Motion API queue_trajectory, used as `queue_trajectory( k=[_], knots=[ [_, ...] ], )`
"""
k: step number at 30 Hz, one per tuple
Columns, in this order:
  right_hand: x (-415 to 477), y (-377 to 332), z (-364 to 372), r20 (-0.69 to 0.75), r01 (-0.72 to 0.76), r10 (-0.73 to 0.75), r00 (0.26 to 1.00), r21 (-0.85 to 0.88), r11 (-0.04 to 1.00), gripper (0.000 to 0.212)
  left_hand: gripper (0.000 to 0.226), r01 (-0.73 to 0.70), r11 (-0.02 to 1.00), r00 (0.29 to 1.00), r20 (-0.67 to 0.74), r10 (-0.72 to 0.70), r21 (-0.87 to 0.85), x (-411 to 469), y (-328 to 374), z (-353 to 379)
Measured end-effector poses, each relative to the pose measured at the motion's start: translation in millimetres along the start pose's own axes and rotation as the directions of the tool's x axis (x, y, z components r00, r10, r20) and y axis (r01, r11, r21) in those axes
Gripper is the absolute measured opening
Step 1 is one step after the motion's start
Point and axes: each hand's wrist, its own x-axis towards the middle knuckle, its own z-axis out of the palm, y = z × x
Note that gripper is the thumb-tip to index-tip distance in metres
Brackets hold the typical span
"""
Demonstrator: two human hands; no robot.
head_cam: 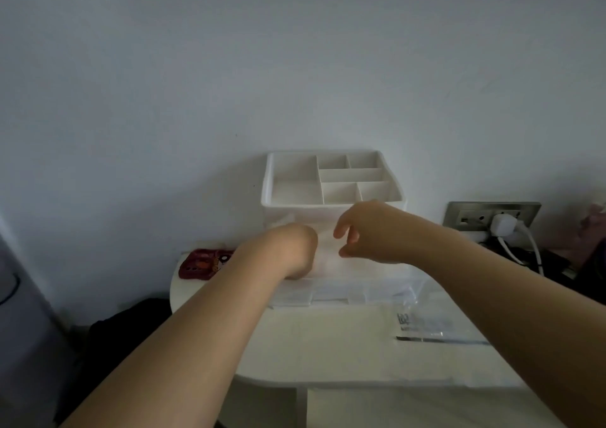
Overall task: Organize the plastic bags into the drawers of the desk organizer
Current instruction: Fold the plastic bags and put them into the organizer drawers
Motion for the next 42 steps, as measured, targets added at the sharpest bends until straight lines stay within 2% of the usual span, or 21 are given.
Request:
queue_trajectory(
  k=[2, 5, 8, 12, 18, 23, 26, 28, 30, 32, 34, 36, 37, 39, 42],
  knots=[
    [-3.3, -1.9, -4.0, -0.072, 0.019, -0.019, 0.997, -0.003, 1.000, 0.028, 0.032, -0.026, 1.000, 0.998, 0.056, 0.027, -0.017, 4.8, -0.9, -0.7],
    [-2.5, -3.2, 0.6, -0.094, 0.070, -0.069, 0.993, 0.009, 0.997, 0.029, 0.037, -0.030, 0.985, 0.999, 0.029, 0.035, -0.170, 4.8, -4.1, -1.0],
    [-1.6, 0.4, 13.4, 0.002, 0.097, -0.097, 0.995, -0.014, 0.995, 0.037, 0.035, -0.027, 0.978, 1.000, 0.001, 0.028, -0.209, 6.2, -7.2, 4.0],
    [0.2, 8.7, 25.3, 0.107, 0.011, -0.006, 0.994, -0.043, 0.999, 0.052, 0.023, -0.008, 0.988, 0.999, 0.043, 0.015, -0.156, 11.3, -5.3, 8.6],
    [8.2, 14.8, 23.1, 0.257, -0.049, 0.052, 0.965, -0.019, 0.999, 0.035, 0.033, -0.008, 0.997, 0.996, 0.085, 0.014, -0.074, 26.2, 3.5, 10.5],
    [6.2, 9.4, 18.6, 0.348, -0.069, 0.091, 0.933, -0.074, 0.995, 0.035, 0.035, 0.003, 0.995, 0.982, 0.186, 0.017, -0.103, 40.2, 0.4, 18.8],
    [-2.1, 6.5, 7.3, 0.246, -0.069, 0.110, 0.963, -0.169, 0.983, 0.043, 0.056, -0.033, 0.988, 0.981, 0.182, 0.060, -0.150, 40.0, -0.2, 17.5],
    [-7.0, 6.6, 2.5, 0.144, -0.033, 0.048, 0.988, -0.106, 0.994, 0.043, 0.067, -0.039, 0.988, 0.982, 0.175, 0.065, -0.152, 40.3, -1.6, 17.6],
    [-7.8, 4.7, 3.4, 0.163, 0.009, 0.005, 0.987, -0.079, 0.997, 0.050, 0.060, -0.028, 0.986, 0.976, 0.209, 0.062, -0.164, 43.7, -3.7, 18.4],
    [-2.7, 5.7, 11.7, 0.266, -0.003, 0.034, 0.963, -0.115, 0.993, 0.055, 0.055, 0.026, 0.975, 0.970, 0.240, 0.028, -0.219, 42.9, -1.1, 16.1],
    [3.1, 10.0, 20.0, 0.330, -0.022, 0.057, 0.942, -0.111, 0.994, 0.050, 0.054, 0.036, 0.939, 0.981, 0.193, 0.032, -0.341, 35.0, 4.3, 11.3],
    [3.7, 14.9, 22.2, 0.301, -0.031, 0.049, 0.952, -0.063, 0.998, 0.047, 0.041, -0.029, 0.894, 0.994, 0.079, 0.072, -0.448, 27.2, 7.1, 10.0],
    [0.2, 16.7, 20.8, 0.267, -0.034, 0.042, 0.963, -0.033, 0.999, 0.050, 0.034, -0.052, 0.889, 0.997, 0.030, 0.073, -0.456, 22.2, 7.3, 10.4],
    [-9.6, 18.9, 15.3, 0.184, -0.003, 0.002, 0.983, 0.005, 1.000, 0.055, 0.044, -0.048, 0.922, 0.998, -0.053, 0.029, -0.384, 11.6, 2.3, 11.4],
    [-32.6, 21.6, -0.7, 0.037, 0.079, -0.080, 0.996, 0.031, 0.996, 0.046, 0.051, -0.050, 0.939, 0.989, -0.146, 0.000, -0.340, -5.1, -1.8, 12.4]
  ],
)
